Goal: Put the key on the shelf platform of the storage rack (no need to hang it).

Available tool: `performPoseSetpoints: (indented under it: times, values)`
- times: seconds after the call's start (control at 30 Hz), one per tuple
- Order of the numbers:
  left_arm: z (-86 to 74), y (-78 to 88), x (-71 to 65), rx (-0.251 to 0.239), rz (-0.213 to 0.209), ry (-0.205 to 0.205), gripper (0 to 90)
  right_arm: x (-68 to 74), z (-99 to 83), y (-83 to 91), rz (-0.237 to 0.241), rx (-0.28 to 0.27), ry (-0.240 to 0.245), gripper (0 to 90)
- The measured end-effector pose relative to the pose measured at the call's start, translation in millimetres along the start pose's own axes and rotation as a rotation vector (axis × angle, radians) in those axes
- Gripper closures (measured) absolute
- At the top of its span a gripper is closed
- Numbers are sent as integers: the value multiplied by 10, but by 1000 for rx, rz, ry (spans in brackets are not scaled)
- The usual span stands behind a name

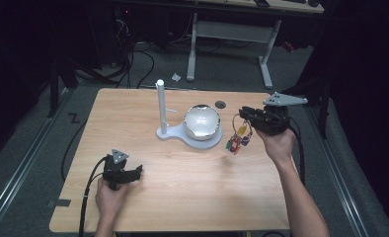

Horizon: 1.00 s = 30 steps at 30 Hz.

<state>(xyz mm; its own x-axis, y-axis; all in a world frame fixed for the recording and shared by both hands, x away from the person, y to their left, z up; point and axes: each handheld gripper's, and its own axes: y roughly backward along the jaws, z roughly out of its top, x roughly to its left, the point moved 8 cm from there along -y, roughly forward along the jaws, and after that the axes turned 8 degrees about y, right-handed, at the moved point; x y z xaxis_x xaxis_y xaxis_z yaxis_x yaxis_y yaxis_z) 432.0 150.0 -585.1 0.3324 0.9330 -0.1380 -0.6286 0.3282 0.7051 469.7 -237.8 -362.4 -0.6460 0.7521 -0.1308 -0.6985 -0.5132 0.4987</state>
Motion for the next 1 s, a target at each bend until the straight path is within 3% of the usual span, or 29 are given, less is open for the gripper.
performPoseSetpoints:
  times: [1.0]
  values:
    - [0,0,1,0,0,1,208,-3,443,-95,44,-33,17,787]
